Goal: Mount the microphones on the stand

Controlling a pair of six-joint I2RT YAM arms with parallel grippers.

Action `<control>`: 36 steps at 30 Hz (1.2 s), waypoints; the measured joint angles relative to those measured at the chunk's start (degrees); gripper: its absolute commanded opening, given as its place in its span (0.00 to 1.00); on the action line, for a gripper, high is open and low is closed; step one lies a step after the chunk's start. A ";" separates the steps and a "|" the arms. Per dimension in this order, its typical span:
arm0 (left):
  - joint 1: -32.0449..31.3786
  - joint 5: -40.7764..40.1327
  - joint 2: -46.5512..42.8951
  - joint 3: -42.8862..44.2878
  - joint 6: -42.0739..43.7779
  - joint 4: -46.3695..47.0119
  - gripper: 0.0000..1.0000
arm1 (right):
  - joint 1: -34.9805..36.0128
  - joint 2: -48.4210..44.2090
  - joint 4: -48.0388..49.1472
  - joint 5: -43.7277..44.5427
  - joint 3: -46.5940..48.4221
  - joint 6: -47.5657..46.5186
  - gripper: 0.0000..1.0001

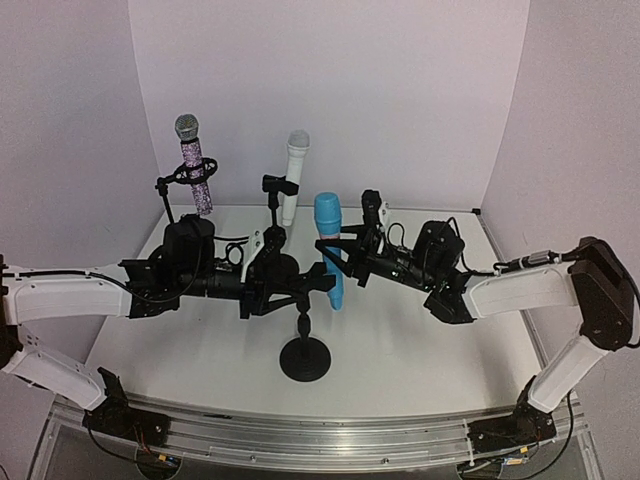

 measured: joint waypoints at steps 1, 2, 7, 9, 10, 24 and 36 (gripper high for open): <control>-0.01 0.01 0.02 0.00 -0.15 0.03 0.00 | 0.20 -0.76 0.00 0.77 -0.95 -0.15 0.00; 0.01 -0.15 0.02 0.00 -0.20 0.09 0.00 | 0.38 -1.61 -0.02 1.38 -1.87 -0.23 0.00; 0.29 -0.70 0.13 0.04 -0.16 0.53 0.00 | 2.10 -5.46 -0.08 2.77 -3.94 -0.94 0.00; 0.09 -0.54 0.25 0.04 0.02 0.57 0.00 | 2.32 -6.35 0.00 3.19 -3.95 -1.14 0.00; 0.09 -0.41 0.28 0.04 0.08 0.58 0.00 | 2.45 -6.62 0.10 3.46 -3.95 -1.30 0.00; 0.17 0.24 0.52 0.07 -0.51 0.82 0.00 | 5.73 -2.30 2.51 5.18 -2.66 -0.91 0.00; 1.04 0.28 0.52 0.07 -1.40 1.15 0.23 | 6.07 1.54 9.05 8.07 -2.04 0.74 0.02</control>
